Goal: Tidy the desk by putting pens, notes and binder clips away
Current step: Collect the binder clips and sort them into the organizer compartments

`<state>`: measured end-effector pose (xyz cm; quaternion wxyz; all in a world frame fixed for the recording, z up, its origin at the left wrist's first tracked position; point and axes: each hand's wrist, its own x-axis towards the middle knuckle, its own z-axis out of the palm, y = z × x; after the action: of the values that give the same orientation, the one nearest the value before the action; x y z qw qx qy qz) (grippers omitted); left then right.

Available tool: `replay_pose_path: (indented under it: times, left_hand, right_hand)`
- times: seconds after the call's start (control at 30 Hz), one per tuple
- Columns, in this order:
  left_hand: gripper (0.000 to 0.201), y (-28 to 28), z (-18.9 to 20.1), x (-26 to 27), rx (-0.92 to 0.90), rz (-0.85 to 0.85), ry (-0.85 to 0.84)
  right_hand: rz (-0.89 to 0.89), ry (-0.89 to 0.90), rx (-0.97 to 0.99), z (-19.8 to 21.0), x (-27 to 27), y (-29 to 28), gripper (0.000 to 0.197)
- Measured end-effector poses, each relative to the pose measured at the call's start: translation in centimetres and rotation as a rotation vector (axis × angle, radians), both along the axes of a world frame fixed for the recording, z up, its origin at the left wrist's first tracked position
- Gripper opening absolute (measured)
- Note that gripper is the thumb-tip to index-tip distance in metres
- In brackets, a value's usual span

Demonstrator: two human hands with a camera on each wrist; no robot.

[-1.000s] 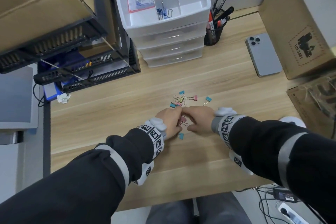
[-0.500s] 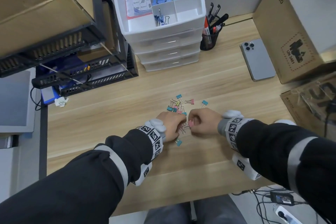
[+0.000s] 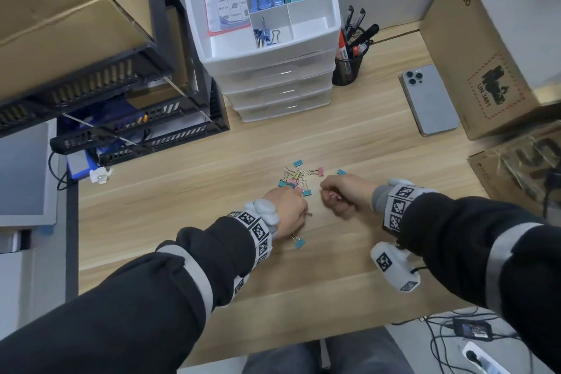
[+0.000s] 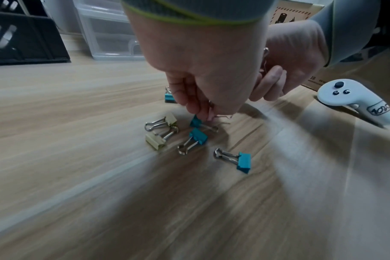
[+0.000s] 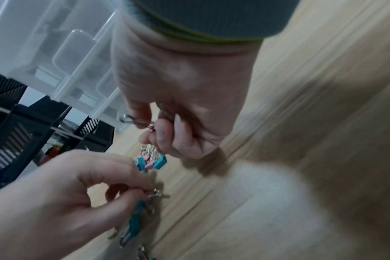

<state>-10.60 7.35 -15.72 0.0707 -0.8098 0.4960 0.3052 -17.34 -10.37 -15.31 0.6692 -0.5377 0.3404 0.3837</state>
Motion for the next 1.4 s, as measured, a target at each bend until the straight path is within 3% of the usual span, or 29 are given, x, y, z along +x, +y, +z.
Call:
replay_pose_path:
  times: [0.1, 0.23, 0.3, 0.47, 0.6, 0.77, 0.87, 0.93, 1.07, 1.17, 1.27, 1.4]
  left_hand:
    - [0.029, 0.1, 0.3, 0.1, -0.106, 0.103, -0.001]
    - [0.026, 0.3, 0.8, 0.9, -0.186, 0.312, -0.059]
    - [0.030, 0.6, 0.7, 1.8, -0.201, 0.375, -0.044]
    - [0.020, 0.8, 1.0, 3.3, -0.159, 0.378, -0.017]
    - [0.009, 0.8, 1.7, 4.0, -0.184, 0.400, -0.080]
    - [0.039, 0.1, 1.5, 3.7, -0.135, 0.345, -0.136]
    - [0.052, -0.4, 1.2, 3.5, -0.084, 0.289, -0.191]
    - [0.045, -0.7, 1.2, 3.5, -0.071, 0.257, -0.204]
    - [0.016, -0.7, 1.3, 3.9, -0.013, 0.266, -0.022]
    - [0.016, -0.5, 1.2, 3.9, -0.058, 0.201, 0.007]
    - [0.012, -0.4, 0.7, 3.9, -0.067, 0.136, 0.034]
    - [0.012, -0.7, 0.1, 3.8, -0.063, 0.122, 0.011]
  right_hand:
    - [-0.021, -0.086, -0.060, -0.2, 0.8, -0.4, 0.033]
    - [-0.164, -0.136, -0.096, 0.7, 2.6, -0.9, 0.009]
    - [-0.157, -0.136, -0.139, 1.3, 3.7, -0.7, 0.014]
    - [0.406, -0.313, -0.642, 2.7, 4.7, -0.2, 0.013]
    - [0.702, -0.267, -0.834, 1.1, 4.7, -0.7, 0.021]
    - [0.858, -0.328, -0.969, -0.1, 5.1, -0.6, 0.016]
    - [0.800, -0.336, -0.934, 0.8, 5.0, 0.1, 0.019]
    - [0.687, -0.342, -0.872, 1.1, 4.7, 0.2, 0.025]
    - [0.544, -0.370, -0.746, 1.3, 4.5, -0.2, 0.028]
    - [0.384, -0.357, -0.597, 1.6, 4.5, -0.6, 0.031]
    - [0.205, -0.335, -0.582, 2.2, 4.4, -1.0, 0.033]
    - [0.121, -0.319, -0.558, 2.3, 4.4, -1.7, 0.029]
